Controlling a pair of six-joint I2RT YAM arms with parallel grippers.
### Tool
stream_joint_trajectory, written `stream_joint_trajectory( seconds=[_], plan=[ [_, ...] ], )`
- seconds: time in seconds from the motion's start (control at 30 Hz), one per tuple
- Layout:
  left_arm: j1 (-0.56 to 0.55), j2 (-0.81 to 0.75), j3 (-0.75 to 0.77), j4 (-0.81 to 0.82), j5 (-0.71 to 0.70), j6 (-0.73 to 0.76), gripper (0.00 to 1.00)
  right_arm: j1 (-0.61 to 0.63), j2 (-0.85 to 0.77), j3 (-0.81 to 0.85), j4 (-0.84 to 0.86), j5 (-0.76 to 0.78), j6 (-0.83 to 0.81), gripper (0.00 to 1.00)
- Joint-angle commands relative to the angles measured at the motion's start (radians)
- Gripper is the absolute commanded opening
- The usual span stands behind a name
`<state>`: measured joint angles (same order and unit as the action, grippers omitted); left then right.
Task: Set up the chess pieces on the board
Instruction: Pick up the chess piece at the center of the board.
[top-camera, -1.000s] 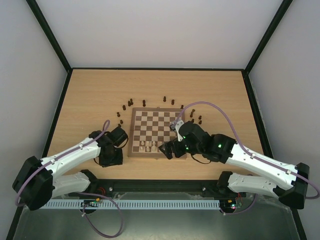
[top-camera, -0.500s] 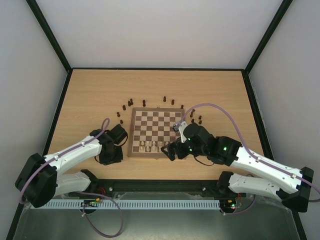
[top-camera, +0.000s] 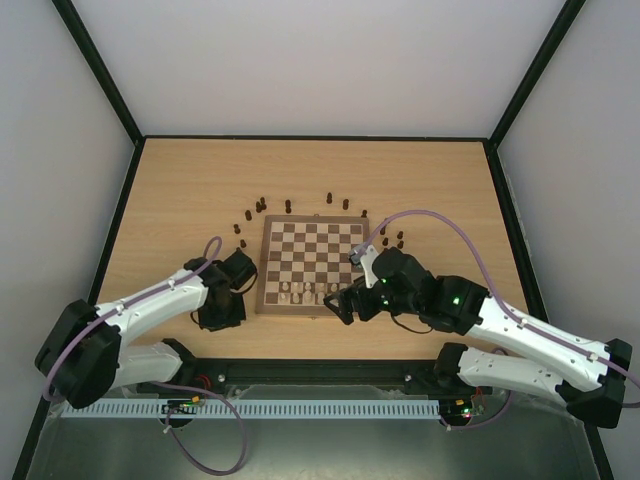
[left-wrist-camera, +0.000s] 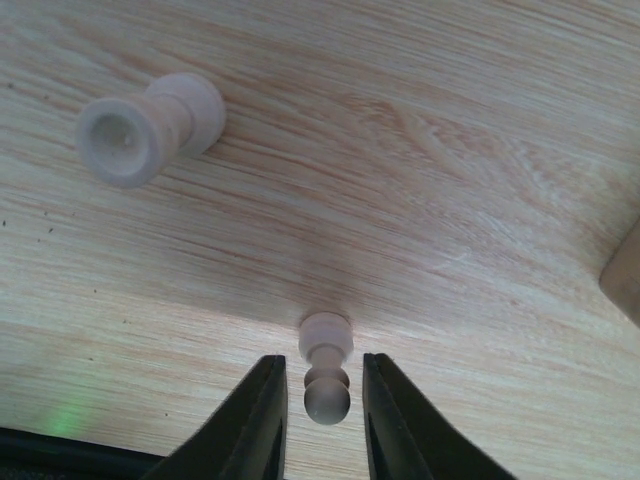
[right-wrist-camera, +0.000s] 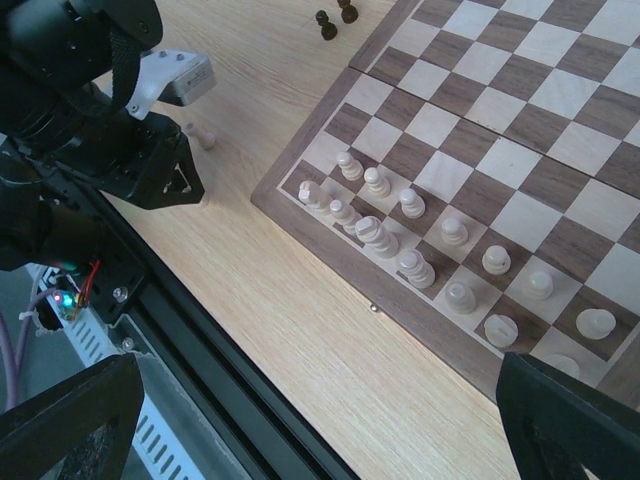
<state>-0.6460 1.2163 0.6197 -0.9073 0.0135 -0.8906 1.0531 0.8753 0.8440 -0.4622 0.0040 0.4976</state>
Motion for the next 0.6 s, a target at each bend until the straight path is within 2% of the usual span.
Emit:
stream_joint_trajectory(
  seconds=[0.0,0.17,0.33,0.57],
  plan=[
    [-0.006,0.019,0.001,-0.032,-0.019,-0.014,0.21,-0.004,-0.021,-0.012,0.013,-0.018,-0.001,0.98],
    [-0.007,0.026,0.001,-0.032,-0.019,-0.013,0.15,-0.004,-0.025,-0.015,0.015,-0.021,-0.001,0.97],
    [-0.013,0.026,0.016,-0.048,-0.014,-0.001,0.03,-0.004,-0.024,-0.017,0.015,-0.016,-0.001,0.97],
    [-0.026,0.030,0.220,-0.204,-0.057,0.064,0.02,-0.004,-0.009,-0.013,0.009,0.004,0.001,0.97]
  ],
)
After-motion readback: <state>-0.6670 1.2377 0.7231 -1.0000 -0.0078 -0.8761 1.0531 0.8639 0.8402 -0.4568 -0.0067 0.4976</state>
